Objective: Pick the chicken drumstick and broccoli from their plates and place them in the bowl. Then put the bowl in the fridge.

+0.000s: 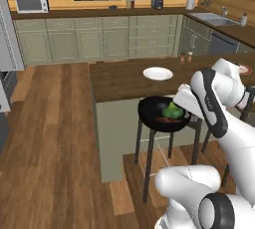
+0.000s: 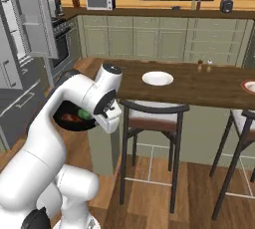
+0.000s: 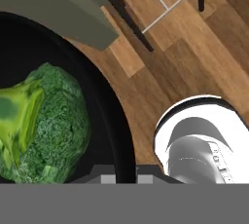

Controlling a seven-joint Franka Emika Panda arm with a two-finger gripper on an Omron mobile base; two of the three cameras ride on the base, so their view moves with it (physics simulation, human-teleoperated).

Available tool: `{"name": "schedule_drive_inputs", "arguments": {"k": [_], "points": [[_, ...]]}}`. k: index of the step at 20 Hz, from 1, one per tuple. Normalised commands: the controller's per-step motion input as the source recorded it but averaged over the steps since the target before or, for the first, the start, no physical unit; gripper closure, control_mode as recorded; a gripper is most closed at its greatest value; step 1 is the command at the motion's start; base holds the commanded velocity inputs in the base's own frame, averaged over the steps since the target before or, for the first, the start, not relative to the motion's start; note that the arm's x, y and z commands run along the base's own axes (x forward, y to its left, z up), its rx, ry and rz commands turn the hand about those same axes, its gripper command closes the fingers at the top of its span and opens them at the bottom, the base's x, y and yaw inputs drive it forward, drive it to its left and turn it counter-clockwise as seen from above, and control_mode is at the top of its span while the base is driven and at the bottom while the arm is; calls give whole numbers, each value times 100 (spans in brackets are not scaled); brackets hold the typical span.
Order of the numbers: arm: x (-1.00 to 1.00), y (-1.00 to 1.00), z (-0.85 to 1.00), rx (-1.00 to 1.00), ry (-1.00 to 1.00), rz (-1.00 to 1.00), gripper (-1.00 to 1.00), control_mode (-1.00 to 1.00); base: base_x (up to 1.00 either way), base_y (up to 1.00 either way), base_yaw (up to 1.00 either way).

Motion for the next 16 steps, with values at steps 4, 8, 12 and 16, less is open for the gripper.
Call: {"name": "schedule_drive_inputs", "arguments": {"k": [4, 8, 12, 16], "points": [[0, 0, 0, 0, 0, 0, 100, 100, 56, 100, -12], [0, 0, 0, 0, 0, 0, 100, 100, 73, 100, -21], [0, 0, 0, 0, 0, 0, 100, 100, 55, 100, -25], [0, 0, 0, 0, 0, 0, 100, 100, 13, 100, -21]]}}
